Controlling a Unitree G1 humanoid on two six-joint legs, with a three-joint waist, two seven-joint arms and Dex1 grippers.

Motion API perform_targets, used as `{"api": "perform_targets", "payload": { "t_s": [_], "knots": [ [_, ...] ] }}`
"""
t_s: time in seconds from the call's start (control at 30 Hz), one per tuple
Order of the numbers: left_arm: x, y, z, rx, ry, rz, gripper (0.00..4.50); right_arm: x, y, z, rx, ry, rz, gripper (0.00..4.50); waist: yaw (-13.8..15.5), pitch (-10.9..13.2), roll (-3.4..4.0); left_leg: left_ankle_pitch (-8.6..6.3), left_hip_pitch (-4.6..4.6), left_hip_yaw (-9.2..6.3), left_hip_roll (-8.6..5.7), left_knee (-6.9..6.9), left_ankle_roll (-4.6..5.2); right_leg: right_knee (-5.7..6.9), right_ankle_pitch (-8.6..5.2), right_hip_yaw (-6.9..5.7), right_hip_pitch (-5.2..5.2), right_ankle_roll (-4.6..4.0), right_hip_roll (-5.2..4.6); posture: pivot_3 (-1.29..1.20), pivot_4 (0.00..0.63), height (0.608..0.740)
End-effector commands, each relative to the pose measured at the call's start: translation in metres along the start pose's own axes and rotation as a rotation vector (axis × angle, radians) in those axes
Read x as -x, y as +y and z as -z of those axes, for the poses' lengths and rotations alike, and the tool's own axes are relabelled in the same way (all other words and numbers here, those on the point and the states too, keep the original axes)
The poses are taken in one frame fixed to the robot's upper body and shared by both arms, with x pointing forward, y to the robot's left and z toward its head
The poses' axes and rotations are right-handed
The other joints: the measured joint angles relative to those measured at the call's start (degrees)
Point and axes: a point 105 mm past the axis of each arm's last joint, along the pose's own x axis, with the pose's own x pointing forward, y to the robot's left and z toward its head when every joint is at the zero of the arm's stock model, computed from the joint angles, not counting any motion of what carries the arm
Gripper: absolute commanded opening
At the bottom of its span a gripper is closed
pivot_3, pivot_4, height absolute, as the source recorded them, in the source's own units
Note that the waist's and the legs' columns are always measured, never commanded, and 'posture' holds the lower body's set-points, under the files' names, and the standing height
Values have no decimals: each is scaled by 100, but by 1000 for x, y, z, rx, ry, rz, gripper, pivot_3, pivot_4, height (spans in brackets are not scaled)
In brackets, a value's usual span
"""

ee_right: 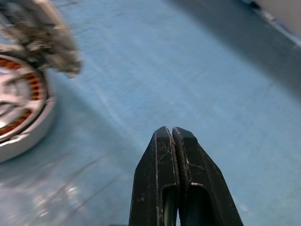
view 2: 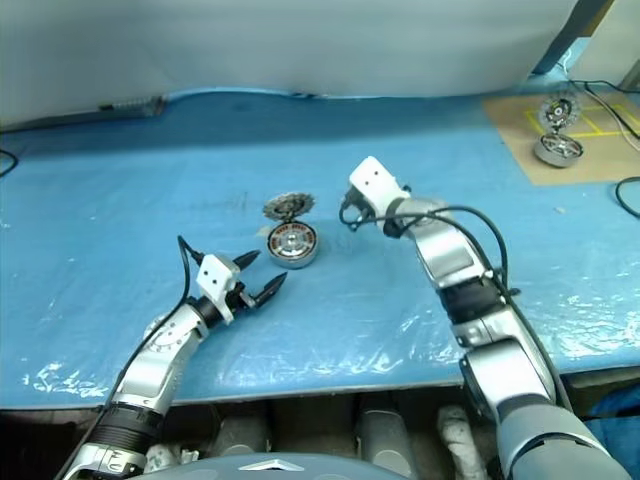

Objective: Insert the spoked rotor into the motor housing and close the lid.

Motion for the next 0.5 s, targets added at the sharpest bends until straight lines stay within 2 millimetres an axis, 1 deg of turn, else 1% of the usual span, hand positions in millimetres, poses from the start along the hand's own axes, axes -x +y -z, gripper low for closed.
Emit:
{"api": "perform_targets", "payload": {
  "t_s": [0.03, 0.13, 0.23, 0.3, 0.37, 0.43, 0.5],
  "knots": [
    [-1, 1, -12, -33, -36, 3, 3978, -15, -6, -32, -90, -177, -33, 37, -26, 0, 0, 0, -5, 1, 0, 2, 0, 0, 0, 0, -4, 0, 0, 0, 150, 740],
    [0, 1, -12, -35, -34, 2, 3978, -22, -9, -43, -190, -249, -106, 37, -25, 1, 1, 0, -19, 1, 0, 2, 4, 0, 0, -1, -16, -3, -1, 0, 150, 740],
    [0, 1, -11, -36, -33, 2, 3978, -25, -9, -50, -264, -287, -173, 37, 31, 1, 1, 5, -18, 1, 4, 8, 36, -1, -1, -9, -17, -5, -3, 0, 150, 740],
    [0, -1, -11, -35, -33, 5, 3978, -26, 2, -58, -349, -308, -316, 37, 44, 1, 1, -1, -19, 2, 6, 17, 48, 0, 0, -10, -17, -5, -3, 0, 150, 740],
    [-1, -2, -11, -34, -33, 8, 3978, -25, 18, -62, -395, -314, -458, 37, 55, 1, 1, -5, -20, 5, 11, 20, 55, 0, -1, -12, -17, -7, -3, 0, 150, 740],
    [-1, -2, -11, -34, -34, 10, 3978, -26, 29, -62, -424, -306, -540, 37, 65, 1, 1, -6, -23, 11, 23, 22, 58, 6, -6, -20, -17, -16, -1, 0, 150, 740],
    [-1, -2, -11, -34, -33, 13, 3978, -28, 38, -62, -428, -293, -586, 37, 76, 1, 2, -11, -22, 14, 31, 29, 67, 24, -14, -27, -17, -29, -1, 0, 150, 740]
  ]
}}
